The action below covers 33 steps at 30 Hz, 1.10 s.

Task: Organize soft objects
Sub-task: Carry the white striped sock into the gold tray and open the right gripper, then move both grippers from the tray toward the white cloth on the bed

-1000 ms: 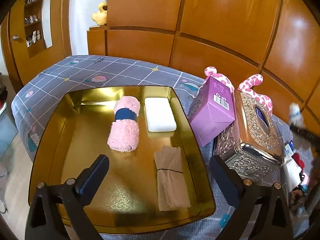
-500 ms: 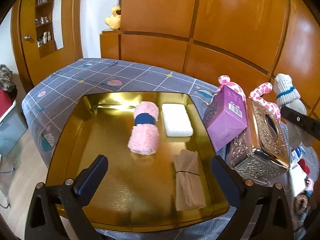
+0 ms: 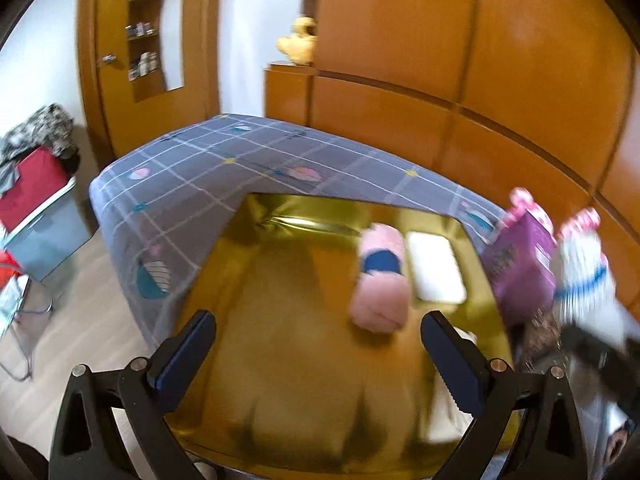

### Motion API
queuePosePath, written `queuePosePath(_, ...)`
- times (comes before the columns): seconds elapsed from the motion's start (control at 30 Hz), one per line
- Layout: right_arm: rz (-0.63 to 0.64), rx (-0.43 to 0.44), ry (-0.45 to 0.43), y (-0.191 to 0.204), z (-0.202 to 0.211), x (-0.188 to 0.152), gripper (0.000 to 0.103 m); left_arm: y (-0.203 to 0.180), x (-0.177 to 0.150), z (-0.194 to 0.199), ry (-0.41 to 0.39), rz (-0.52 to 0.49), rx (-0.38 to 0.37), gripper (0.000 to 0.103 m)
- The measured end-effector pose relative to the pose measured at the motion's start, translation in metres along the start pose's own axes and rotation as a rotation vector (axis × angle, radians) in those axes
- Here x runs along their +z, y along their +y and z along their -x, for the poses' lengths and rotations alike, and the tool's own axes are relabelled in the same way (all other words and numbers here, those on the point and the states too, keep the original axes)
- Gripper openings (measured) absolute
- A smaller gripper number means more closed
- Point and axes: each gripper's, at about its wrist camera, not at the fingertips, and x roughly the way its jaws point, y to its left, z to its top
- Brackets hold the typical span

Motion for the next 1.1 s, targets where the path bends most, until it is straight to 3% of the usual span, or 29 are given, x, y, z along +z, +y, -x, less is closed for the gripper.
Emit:
queuePosePath(0.3,0.028,0.132,0.121,0.045,-0.045,-0.019,0.031,0.054,0.017,0.001,-0.046,0.143,0.087,0.103)
queuePosePath(0.43,0.031,0.149,0.168,0.054,-0.057,-0.028,0.049,0.049,0.016,0.001,-0.052,0.118,0.084,0.103)
queuePosePath(0.57,0.047,0.101,0.157,0.051,-0.049,-0.034,0.054,0.038,0.013,0.002,-0.044,0.094,0.057,0.103)
queuePosePath(0.8,0.123,-0.056,0.014,0.041,-0.001,-0.044,0.056,0.012,0.008,0.011,-0.045,0.031,-0.024,0.103)
queuePosePath(1.1,0.065,-0.186,-0.095,0.007,0.048,-0.052,0.057,-0.026,-0.005,0.028,-0.046,-0.088,-0.110,0.103)
